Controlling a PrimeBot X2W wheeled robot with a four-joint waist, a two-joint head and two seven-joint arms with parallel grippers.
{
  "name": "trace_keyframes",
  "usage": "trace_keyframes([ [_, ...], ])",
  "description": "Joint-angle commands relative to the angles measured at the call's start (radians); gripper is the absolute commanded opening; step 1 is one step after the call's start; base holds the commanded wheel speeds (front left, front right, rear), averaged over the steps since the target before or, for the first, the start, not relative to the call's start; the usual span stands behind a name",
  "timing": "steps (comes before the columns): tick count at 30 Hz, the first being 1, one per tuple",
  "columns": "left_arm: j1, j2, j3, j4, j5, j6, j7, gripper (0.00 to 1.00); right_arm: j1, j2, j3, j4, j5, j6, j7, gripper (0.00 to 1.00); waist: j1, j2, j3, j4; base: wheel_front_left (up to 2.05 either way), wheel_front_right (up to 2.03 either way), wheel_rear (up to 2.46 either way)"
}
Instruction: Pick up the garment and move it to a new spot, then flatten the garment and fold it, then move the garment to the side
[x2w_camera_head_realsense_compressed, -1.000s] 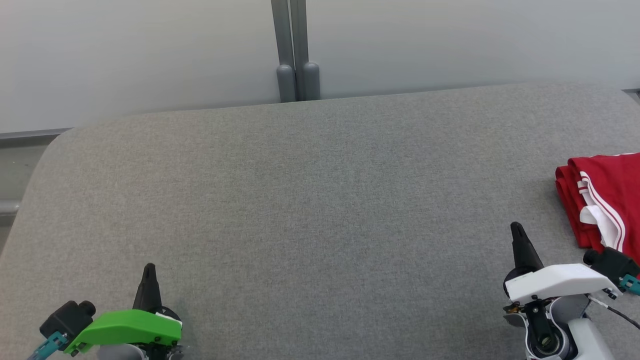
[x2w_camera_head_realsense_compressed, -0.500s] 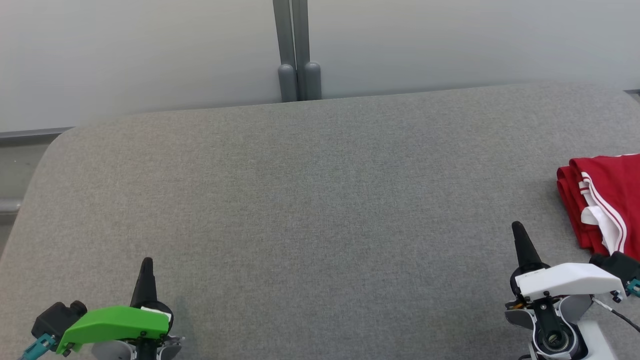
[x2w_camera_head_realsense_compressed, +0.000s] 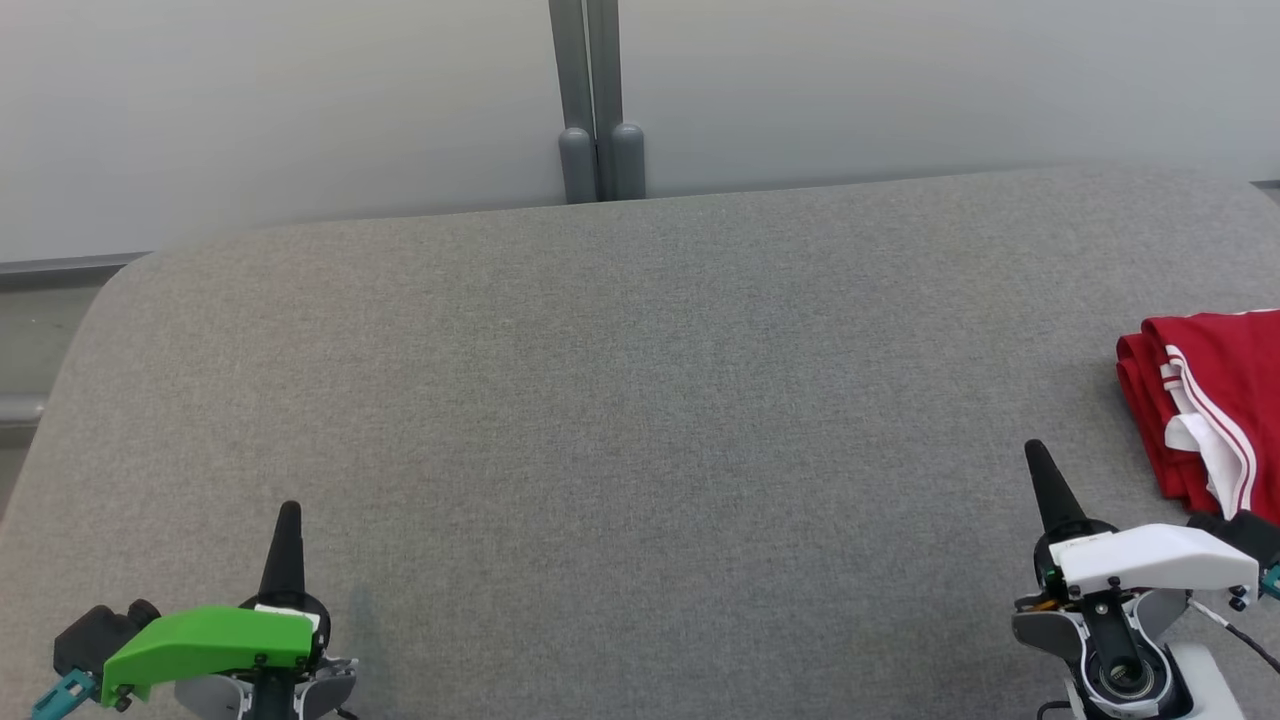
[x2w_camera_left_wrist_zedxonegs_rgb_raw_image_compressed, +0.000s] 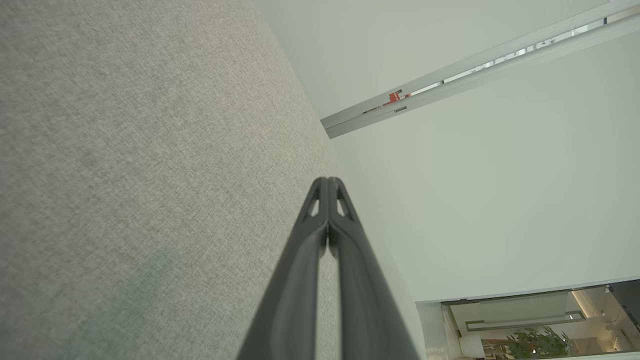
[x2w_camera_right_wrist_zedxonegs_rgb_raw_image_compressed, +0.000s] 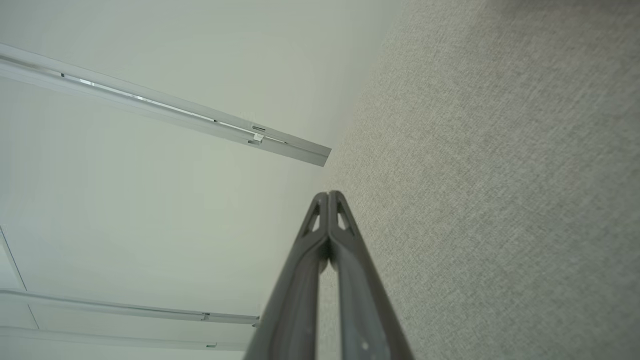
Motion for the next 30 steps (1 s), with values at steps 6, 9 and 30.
trace_keyframes([
  [6,-0.026,0.008,0.013,-0.018,-0.078,-0.015,0.019,0.0,0.007,-0.006,-0.007,-0.019,0.076,0.001,0.021,0.0,0.0,-0.0001,0.0,0.002,0.0,0.0,0.0],
  [9,-0.027,0.008,0.016,-0.021,-0.103,-0.018,0.025,0.0,0.008,-0.006,-0.009,-0.022,0.104,0.001,0.027,0.0,0.0,-0.0001,0.0,0.002,0.0,0.0,0.0],
  [30,-0.033,0.009,0.037,-0.041,-0.28,-0.042,0.072,0.0,0.017,-0.006,-0.02,-0.041,0.288,0.001,0.073,0.0,0.0,-0.0001,0.001,0.008,0.0,0.0,0.0],
])
